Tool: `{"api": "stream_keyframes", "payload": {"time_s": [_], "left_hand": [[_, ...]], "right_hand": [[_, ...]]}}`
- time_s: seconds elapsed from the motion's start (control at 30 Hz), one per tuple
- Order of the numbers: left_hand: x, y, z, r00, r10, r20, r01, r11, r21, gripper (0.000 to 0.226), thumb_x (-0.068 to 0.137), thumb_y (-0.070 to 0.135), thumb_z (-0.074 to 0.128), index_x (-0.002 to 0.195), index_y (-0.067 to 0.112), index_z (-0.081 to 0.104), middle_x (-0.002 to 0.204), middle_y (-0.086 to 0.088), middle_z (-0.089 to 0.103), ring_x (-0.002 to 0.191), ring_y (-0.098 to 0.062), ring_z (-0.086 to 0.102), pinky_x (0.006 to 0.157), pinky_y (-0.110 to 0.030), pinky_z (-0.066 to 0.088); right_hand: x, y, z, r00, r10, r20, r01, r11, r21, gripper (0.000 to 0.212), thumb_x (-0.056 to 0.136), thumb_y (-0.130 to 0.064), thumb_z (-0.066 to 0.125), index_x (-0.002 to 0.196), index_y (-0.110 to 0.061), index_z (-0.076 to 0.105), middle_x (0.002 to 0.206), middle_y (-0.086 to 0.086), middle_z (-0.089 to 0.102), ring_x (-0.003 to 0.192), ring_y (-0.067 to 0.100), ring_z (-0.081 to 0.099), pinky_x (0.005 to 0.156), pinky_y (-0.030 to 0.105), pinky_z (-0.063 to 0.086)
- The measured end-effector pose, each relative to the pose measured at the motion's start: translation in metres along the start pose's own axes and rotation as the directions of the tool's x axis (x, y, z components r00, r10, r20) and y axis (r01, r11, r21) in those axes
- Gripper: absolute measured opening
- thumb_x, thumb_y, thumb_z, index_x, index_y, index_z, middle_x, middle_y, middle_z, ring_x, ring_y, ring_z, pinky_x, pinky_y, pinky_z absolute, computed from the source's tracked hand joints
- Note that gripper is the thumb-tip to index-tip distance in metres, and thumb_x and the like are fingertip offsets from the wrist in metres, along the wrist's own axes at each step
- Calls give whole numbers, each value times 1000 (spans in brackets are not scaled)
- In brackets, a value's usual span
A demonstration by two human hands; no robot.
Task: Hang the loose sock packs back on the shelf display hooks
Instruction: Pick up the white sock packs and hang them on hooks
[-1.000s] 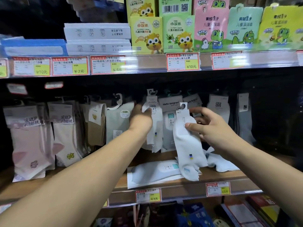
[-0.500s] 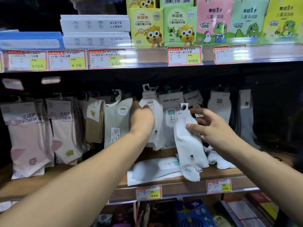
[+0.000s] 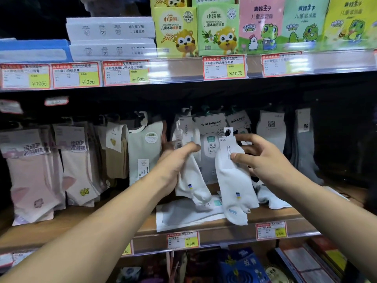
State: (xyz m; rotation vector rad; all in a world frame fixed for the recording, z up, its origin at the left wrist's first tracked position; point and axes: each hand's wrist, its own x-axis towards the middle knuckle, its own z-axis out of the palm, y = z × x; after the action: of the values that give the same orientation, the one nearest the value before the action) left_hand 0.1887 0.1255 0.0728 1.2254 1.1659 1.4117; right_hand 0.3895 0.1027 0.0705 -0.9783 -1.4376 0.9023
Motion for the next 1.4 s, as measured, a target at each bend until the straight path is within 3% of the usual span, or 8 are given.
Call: {"api": "stream_keyframes", "payload": {"time_s": [0.1,0.23,0.5,0.7,0.8,1.0,1.17,1.4], "left_hand": [[-3,6,-1,995,-32,95,39,997,-74,12,74,23,53,80,14,58,71,-8,47,62,-22,47,62,-30,41],[2,15,-7,971,6,239,-26,997,78,38,78,25,40,96,22,74,83,-13,56,74,-29,54,65,-35,45],[15,16,-14,967,179,180,-188,982,34,22,87,8,66,109,10,68,98,-10,74,92,-28,68,83,-39,53],[14,8,-10,951,139,277,-179,976,126,17,92,6,61,106,12,68,95,-4,76,82,-15,72,73,-24,54],[14,5,-6,949,121,290,-174,971,164,19,94,12,60,111,17,67,104,-8,75,96,-27,71,86,-45,53],[22,10,0,949,190,252,-239,954,180,20,91,12,64,110,12,69,105,-12,75,92,-22,70,88,-35,54],[32,29,11,958,274,87,-287,929,232,10,90,16,66,97,10,70,84,-2,71,66,-6,66,64,-18,50],[44,32,16,960,251,-125,-215,945,248,37,95,25,59,126,6,61,110,-2,64,102,-20,59,86,-23,38]], "right_hand": [[0,1,-2,1000,5,3,-5,1000,9,35,88,-3,71,108,-31,65,98,10,74,78,14,69,62,20,53],[-1,3,-4,1000,11,14,-11,1000,12,35,89,-3,70,111,-30,64,98,11,73,73,11,68,58,19,51],[2,3,-7,1000,2,-3,-2,999,37,36,88,0,70,109,-29,65,96,10,72,75,13,70,71,30,56],[0,4,-10,1000,10,-13,-9,999,36,37,89,0,69,115,-25,64,85,-1,75,69,10,70,61,25,55],[0,2,-11,1000,5,-24,-4,999,44,35,89,0,68,113,-24,64,77,-8,76,63,5,70,53,19,54],[-2,6,-10,1000,-7,-30,8,999,32,36,88,1,69,114,-25,65,75,-7,74,62,6,67,49,18,50],[-3,9,-11,1000,4,-28,-3,1000,24,37,89,0,68,115,-25,65,77,-6,75,64,8,68,51,19,51],[-3,7,-9,1000,8,-27,-8,1000,8,36,89,0,69,115,-25,65,80,-5,76,65,6,69,52,17,50]]}}
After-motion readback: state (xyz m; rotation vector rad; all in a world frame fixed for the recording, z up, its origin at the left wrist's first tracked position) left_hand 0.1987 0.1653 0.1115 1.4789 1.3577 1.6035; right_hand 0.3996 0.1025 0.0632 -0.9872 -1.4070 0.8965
